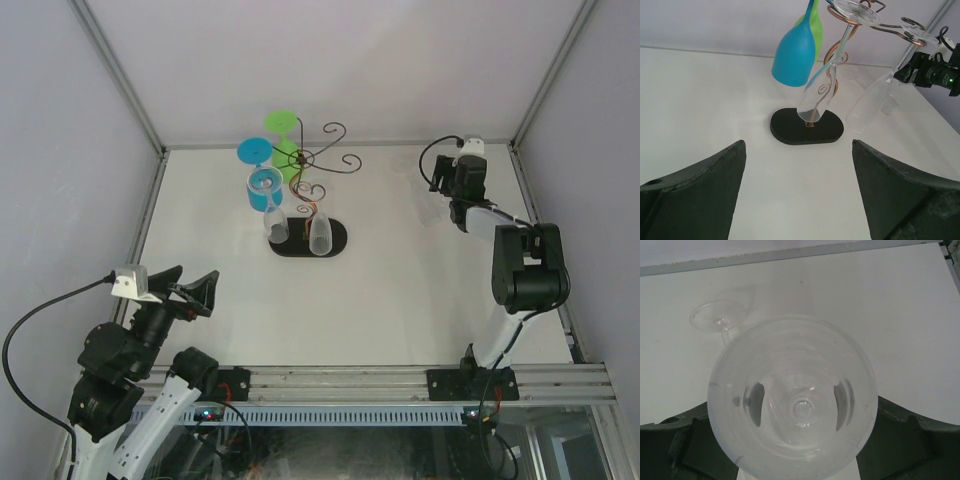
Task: Place the wine glass upside down on the wine glass rack
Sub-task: Pick up the wine glass at the center of the board.
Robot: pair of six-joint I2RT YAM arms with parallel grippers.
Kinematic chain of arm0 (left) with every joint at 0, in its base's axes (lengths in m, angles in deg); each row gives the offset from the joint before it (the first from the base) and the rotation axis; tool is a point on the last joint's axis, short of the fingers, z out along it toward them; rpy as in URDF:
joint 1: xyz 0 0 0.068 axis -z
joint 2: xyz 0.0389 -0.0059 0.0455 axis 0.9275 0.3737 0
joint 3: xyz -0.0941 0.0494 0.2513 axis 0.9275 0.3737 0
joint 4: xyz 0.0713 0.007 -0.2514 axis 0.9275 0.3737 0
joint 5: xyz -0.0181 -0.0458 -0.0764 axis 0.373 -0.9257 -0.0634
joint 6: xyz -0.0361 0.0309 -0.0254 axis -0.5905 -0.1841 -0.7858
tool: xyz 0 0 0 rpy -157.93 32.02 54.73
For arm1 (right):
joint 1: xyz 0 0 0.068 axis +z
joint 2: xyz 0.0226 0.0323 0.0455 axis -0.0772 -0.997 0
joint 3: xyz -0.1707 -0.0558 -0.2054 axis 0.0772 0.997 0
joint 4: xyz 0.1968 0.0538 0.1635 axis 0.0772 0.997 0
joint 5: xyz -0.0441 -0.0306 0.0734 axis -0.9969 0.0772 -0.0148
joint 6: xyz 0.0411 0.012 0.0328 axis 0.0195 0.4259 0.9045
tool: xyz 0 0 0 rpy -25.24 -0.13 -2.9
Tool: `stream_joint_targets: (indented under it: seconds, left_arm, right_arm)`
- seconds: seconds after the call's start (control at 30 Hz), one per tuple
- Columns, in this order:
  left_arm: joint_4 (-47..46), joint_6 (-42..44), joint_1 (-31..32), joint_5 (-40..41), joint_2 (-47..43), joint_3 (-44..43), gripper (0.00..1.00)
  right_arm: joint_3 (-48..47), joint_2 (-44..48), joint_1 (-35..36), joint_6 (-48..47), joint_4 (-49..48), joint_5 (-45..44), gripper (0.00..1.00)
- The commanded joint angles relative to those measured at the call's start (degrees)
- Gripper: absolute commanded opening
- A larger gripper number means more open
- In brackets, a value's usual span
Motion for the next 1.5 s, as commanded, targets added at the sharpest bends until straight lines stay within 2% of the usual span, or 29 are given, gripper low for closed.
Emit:
stream_joint_targets:
  seconds: [0.0,0.2,0.4,0.63,0.87,1.03,1.27,1.47]
  left_arm:
    - [-0.8,0.4,-0.5,0.2,-0.5,1.0,0.9]
    - [-0.6,0.5,-0.5,0.2,-0.8,0.9,0.9]
    - [-0.6,0.6,-0.5,1.0,-1.2,1.0,0.9]
    - [-0.6,0.5,-0.5,0.9,-1.3,1.0,0.9]
    - [0.0,0.6,-0.5,1.1,-1.3,0.8,0.9]
    - [-0.4,0.4,-0.5,1.3,-1.7,1.0,0.9]
    - [-0.4,0.3,-0.5,1.2,-2.1,1.3,0.9]
    - [-0.2,0.3,-0.5,1.4,-2.5,1.3,0.9]
  right_arm:
    - [-2.6,0.0,0.4,-1.1,-2.2,-0.5,0.67]
    - [-1.7,0.3,0.5,-1.3,-1.4,-0.7,0.75]
    - [0.7,1.7,0.6,-1.0,-2.3,-0.6,0.9]
    - [2.2,5.7,0.6,-0.1,-0.2,-2.9,0.99]
    - [5.8,11.7,1.4,3.9,6.3,-7.1,1.0]
    - [8.2,13.2,4.8,1.6,9.5,-10.7,1.0]
    - [8.9,12.5,9.6,0.0,11.3,-13.2,1.0]
    - [6.8,8.6,10.7,-1.2,13.4,-14.5,1.0]
